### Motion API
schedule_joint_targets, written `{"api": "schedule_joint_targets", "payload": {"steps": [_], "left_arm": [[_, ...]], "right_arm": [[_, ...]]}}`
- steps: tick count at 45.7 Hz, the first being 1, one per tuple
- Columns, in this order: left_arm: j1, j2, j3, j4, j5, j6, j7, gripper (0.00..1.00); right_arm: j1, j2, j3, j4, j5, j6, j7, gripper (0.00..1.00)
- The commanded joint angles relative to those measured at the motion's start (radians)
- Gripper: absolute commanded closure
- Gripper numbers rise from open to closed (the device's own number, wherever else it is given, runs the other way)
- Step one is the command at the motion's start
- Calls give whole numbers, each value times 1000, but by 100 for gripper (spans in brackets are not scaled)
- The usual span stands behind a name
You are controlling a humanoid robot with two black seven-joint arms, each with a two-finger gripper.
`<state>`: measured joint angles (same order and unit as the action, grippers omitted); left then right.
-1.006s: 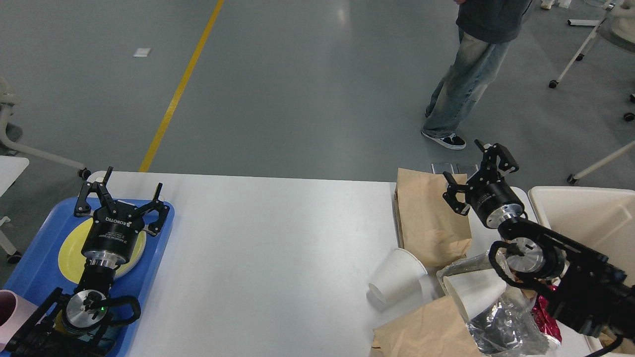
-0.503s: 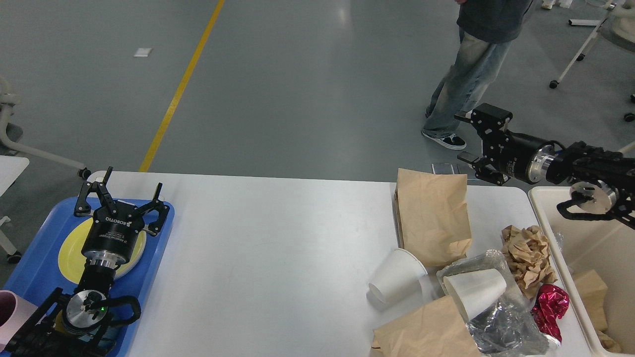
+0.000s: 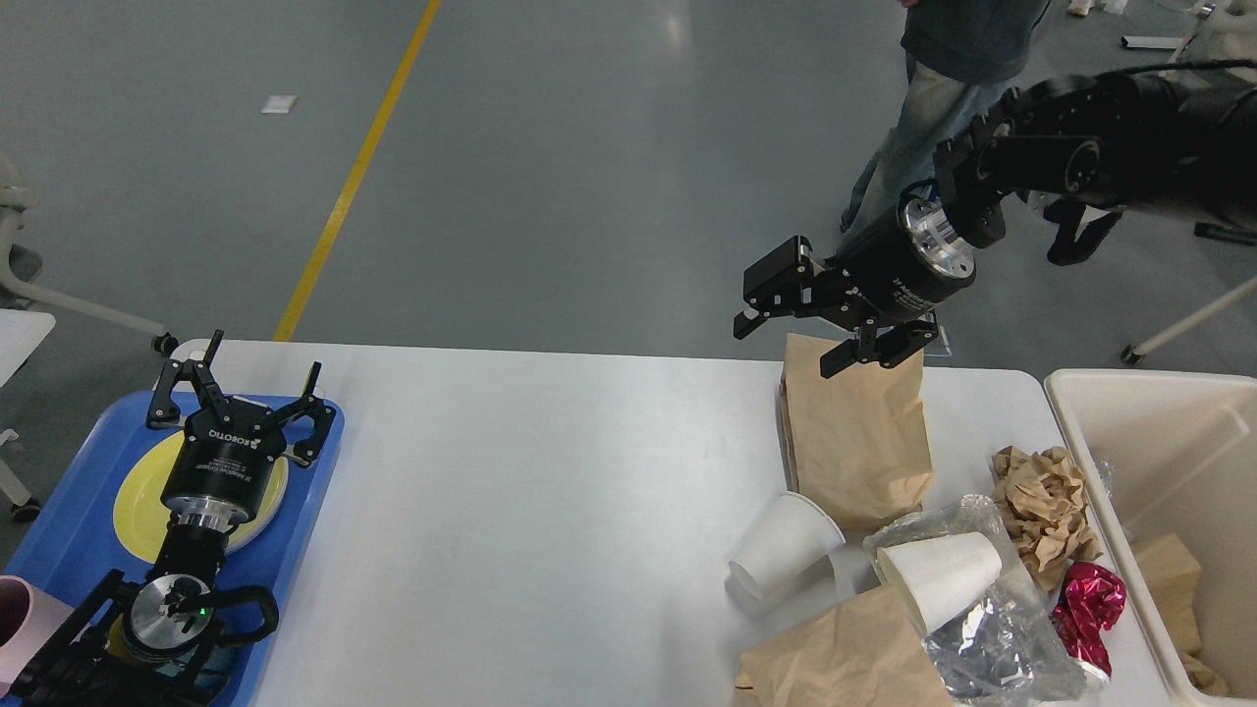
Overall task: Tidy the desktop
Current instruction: 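Grasp the top of the brown paper bag with the right gripper, then carry the held brown paper bag down toward the white bin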
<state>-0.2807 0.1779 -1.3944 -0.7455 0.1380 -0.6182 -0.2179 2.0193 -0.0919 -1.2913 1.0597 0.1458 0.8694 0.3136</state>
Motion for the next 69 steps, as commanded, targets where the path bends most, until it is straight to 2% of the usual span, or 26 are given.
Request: {"api": "schedule_joint_targets", "payload": {"steps": [1, 4, 6, 8, 10, 16, 24, 29, 36, 59, 69], "left_arm": [[0, 0, 0, 0, 0, 0, 0, 4], [0, 0, 0, 0, 0, 0, 0, 4], [0, 0, 0, 0, 0, 0, 0, 4], [0, 0, 0, 0, 0, 0, 0, 4], [0, 0, 0, 0, 0, 0, 0, 4], [0, 0, 0, 0, 0, 0, 0, 4], [0, 0, 0, 0, 0, 0, 2, 4], [0, 0, 0, 0, 0, 0, 2, 4], [0, 0, 0, 0, 0, 0, 2, 4], [0, 0, -2, 0, 0, 0, 2, 4], [0, 0, -2, 0, 0, 0, 2, 4]], "right_arm": [[153, 67, 1, 94, 9, 28, -198, 0], [191, 95, 7, 138, 38, 22, -306, 0], [214, 100, 6, 160, 72, 20, -359, 0], [246, 106, 0, 180, 107, 20, -396, 0], [278, 110, -12, 207, 135, 19, -413, 0], [406, 110, -51, 374, 163, 5, -424, 0], [444, 101, -105, 552, 205, -145, -427, 0], [420, 31, -109, 563, 245, -185, -452, 0], [403, -6, -106, 568, 278, -207, -450, 0], [168, -8, -45, 553, 264, -224, -447, 0], [-31, 9, 33, 551, 278, -470, -447, 0]]}}
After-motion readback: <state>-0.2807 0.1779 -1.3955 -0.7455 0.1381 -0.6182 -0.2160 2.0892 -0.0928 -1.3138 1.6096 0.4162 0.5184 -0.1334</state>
